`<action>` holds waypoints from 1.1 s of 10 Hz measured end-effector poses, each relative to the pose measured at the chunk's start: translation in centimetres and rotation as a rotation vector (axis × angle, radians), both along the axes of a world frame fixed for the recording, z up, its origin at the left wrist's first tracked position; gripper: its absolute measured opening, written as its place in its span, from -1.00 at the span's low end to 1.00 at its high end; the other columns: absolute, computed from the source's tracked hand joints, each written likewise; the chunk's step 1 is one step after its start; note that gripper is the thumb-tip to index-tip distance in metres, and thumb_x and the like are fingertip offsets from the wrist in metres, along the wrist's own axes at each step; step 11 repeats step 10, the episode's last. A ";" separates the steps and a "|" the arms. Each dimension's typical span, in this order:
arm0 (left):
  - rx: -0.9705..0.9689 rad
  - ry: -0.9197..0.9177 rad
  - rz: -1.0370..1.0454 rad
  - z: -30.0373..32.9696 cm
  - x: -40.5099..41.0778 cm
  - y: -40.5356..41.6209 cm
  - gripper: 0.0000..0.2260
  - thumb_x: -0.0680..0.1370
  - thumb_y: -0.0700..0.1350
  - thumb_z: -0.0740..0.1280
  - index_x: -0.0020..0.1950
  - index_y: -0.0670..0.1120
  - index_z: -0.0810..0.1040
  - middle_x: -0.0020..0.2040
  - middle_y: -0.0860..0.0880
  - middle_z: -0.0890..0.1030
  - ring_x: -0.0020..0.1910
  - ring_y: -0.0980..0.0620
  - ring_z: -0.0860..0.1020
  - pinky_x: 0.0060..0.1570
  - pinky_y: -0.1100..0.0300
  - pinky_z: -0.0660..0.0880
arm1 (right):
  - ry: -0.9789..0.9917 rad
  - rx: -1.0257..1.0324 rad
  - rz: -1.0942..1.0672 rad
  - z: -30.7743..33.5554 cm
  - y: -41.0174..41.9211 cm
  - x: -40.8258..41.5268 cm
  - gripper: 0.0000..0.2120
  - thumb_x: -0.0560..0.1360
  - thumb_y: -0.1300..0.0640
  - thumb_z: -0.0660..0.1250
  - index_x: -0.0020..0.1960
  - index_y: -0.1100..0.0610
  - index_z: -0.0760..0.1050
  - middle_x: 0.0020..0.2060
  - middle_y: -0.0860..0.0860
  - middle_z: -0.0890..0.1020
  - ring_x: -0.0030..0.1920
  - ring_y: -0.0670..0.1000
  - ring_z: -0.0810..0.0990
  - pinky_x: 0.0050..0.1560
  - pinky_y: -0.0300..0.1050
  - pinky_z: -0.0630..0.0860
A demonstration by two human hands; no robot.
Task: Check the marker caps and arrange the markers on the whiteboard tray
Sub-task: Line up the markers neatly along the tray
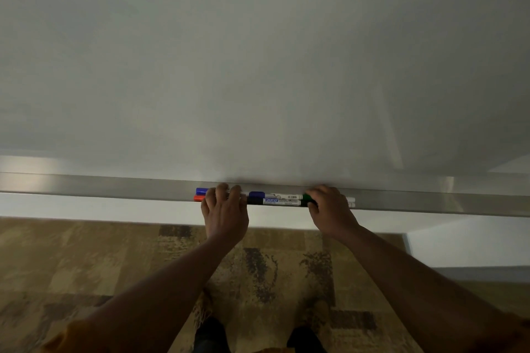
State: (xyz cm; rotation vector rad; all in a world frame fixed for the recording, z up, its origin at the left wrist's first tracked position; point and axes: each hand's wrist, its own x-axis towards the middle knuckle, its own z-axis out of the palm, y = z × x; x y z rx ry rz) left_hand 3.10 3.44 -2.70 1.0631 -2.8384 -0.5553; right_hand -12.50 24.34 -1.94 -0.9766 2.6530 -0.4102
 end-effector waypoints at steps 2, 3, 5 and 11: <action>-0.011 0.003 -0.027 -0.4 0.1 -0.4 -0.77 0.63 0.08 0.18 0.26 0.08 0.41 0.38 -0.07 0.38 0.40 -0.14 0.26 0.32 -0.14 0.30 | 0.022 0.006 -0.011 0.2 0.0 0.2 -0.69 0.54 0.10 0.28 0.27 0.07 0.51 0.19 0.03 0.53 0.22 0.14 0.44 0.17 0.12 0.39; -0.038 0.010 -0.052 -0.5 0.0 -0.4 -0.76 0.63 0.08 0.18 0.27 0.09 0.41 0.40 -0.05 0.37 0.41 -0.13 0.24 0.32 -0.14 0.30 | 0.050 -0.014 -0.012 0.1 0.1 0.3 -0.70 0.54 0.08 0.30 0.25 0.08 0.52 0.19 0.02 0.52 0.22 0.13 0.43 0.16 0.12 0.38; -0.071 0.042 -0.138 0.1 -0.2 -0.1 -0.75 0.63 0.07 0.20 0.28 0.05 0.41 0.36 -0.05 0.41 0.39 -0.13 0.27 0.31 -0.12 0.29 | 0.112 -0.059 0.036 0.4 0.2 0.7 -0.71 0.54 0.04 0.27 0.23 0.09 0.53 0.15 0.02 0.55 0.21 0.13 0.46 0.14 0.12 0.40; -0.601 0.743 -0.351 16.2 -6.3 1.5 -0.56 0.57 0.00 0.33 0.44 0.01 0.38 0.45 -0.04 0.30 0.45 -0.15 0.23 0.28 -0.05 0.17 | 0.857 -0.512 0.114 15.7 -5.9 1.4 -0.50 0.59 0.01 0.24 0.47 0.15 0.30 0.44 0.07 0.29 0.43 0.19 0.26 0.18 0.16 0.31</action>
